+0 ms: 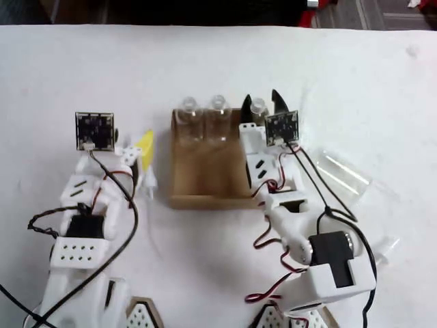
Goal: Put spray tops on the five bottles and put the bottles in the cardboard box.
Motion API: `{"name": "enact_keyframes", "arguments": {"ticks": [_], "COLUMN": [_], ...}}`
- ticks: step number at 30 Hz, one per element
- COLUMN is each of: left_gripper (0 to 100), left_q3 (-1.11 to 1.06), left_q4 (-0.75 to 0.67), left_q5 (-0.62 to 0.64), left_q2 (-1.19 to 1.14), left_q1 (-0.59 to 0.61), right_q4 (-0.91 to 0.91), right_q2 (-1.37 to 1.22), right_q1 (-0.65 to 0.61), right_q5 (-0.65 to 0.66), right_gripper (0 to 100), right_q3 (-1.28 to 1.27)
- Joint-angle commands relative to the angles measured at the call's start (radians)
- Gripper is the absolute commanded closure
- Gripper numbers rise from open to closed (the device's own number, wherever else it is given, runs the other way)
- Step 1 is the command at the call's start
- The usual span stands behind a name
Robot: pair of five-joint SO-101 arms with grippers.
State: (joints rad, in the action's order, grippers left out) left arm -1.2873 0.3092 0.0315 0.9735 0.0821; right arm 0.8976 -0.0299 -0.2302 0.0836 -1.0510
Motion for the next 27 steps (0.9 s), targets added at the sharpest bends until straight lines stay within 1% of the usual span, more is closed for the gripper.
{"name": "enact_keyframes", "arguments": {"ticks": [1,6,9,12,17,20,22,24,27], "left_gripper": [77,77,77,77,77,77,77,77,77], "left_q3": [0.006,0.006,0.006,0.006,0.006,0.006,0.006,0.006,0.006], "left_q4": [-0.029,-0.029,-0.029,-0.029,-0.029,-0.029,-0.029,-0.029,-0.029], "left_q5": [-0.014,-0.014,-0.014,-0.014,-0.014,-0.014,-0.014,-0.014,-0.014], "left_q2": [0.019,0.021,0.021,0.021,0.021,0.021,0.021,0.021,0.019], "left_q1": [-0.007,-0.007,-0.007,-0.007,-0.007,-0.007,-0.007,-0.007,-0.007], "right_q4": [-0.085,-0.282,-0.45,-0.602,-0.874,-1.096,-1.225,-1.316,-1.405], "right_q2": [0.101,0.245,0.352,0.472,0.659,0.728,0.748,0.751,0.75], "right_q1": [-0.013,-0.022,-0.035,-0.048,-0.036,-0.007,0.038,0.101,0.211], "right_q5": [0.008,-0.006,-0.08,-0.114,-0.115,-0.115,-0.115,-0.115,-0.117], "right_gripper": [82.8,82.9,82.9,82.9,82.9,82.7,82.7,82.8,82.8], "right_q3": [0.003,0.003,0.011,0.032,0.13,0.226,0.293,0.364,0.451]}}
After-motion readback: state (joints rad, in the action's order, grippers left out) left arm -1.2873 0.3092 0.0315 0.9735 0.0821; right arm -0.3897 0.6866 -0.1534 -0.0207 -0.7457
